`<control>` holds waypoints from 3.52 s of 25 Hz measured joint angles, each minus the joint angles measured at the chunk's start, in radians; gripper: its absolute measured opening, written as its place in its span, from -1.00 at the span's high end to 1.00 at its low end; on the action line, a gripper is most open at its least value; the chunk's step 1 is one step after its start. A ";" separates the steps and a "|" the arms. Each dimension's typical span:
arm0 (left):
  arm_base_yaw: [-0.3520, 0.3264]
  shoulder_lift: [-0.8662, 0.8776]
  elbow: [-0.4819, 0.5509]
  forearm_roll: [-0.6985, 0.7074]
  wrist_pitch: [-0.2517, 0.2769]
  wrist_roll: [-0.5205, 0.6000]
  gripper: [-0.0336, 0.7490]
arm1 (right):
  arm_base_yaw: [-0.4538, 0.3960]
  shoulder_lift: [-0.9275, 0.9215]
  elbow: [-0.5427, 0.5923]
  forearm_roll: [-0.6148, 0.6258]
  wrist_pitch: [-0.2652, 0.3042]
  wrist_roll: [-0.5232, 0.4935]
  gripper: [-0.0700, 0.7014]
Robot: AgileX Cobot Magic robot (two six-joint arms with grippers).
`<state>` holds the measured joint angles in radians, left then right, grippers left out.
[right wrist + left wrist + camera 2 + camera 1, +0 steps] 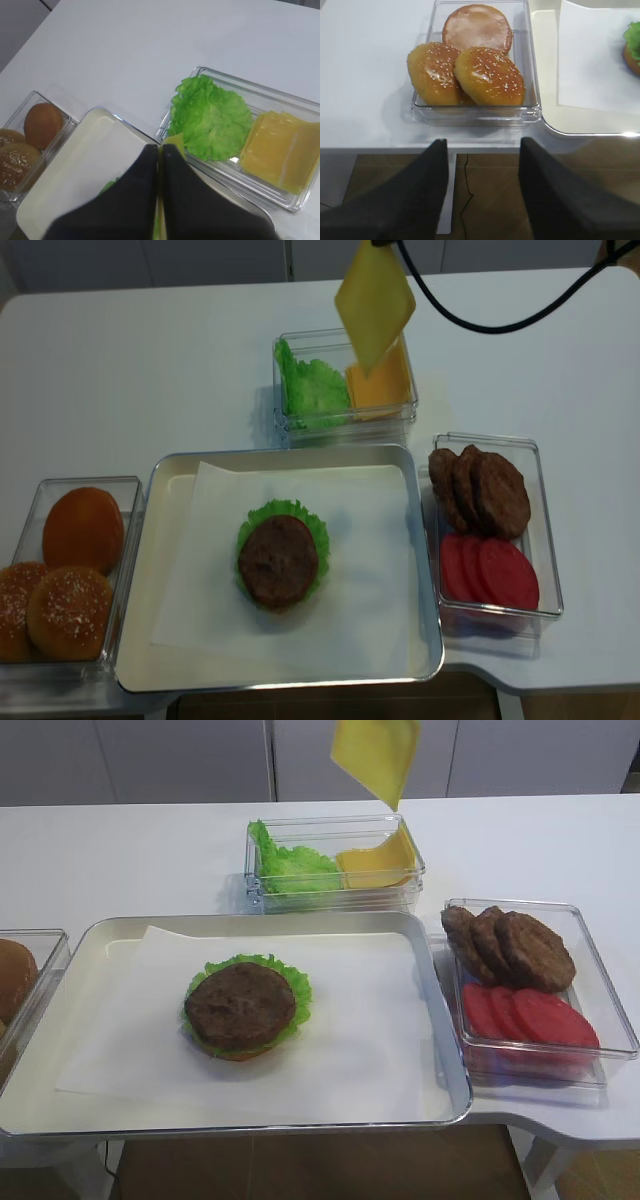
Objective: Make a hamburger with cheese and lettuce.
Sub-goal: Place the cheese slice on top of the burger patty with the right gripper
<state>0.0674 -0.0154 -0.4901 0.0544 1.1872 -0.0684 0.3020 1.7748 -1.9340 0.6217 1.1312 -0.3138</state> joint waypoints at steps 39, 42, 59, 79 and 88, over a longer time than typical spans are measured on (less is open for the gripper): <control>0.000 0.000 0.000 0.000 0.000 0.000 0.03 | 0.477 -0.031 0.028 -0.280 0.126 0.207 0.79; 0.000 0.000 0.000 0.000 0.000 0.000 0.03 | 0.482 -0.031 0.086 -0.281 0.125 0.218 0.79; 0.000 0.000 0.000 0.000 0.000 0.000 0.03 | 0.483 -0.017 0.247 -0.201 -0.032 0.163 0.79; 0.000 0.000 0.000 0.000 0.000 0.000 0.03 | 0.483 0.098 0.247 -0.078 -0.090 0.066 0.79; 0.000 0.000 0.000 0.000 0.000 0.000 0.03 | 0.483 0.117 0.247 -0.141 -0.095 0.057 0.79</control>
<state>0.0674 -0.0154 -0.4901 0.0544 1.1872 -0.0684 0.7853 1.8918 -1.6869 0.4803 1.0357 -0.2565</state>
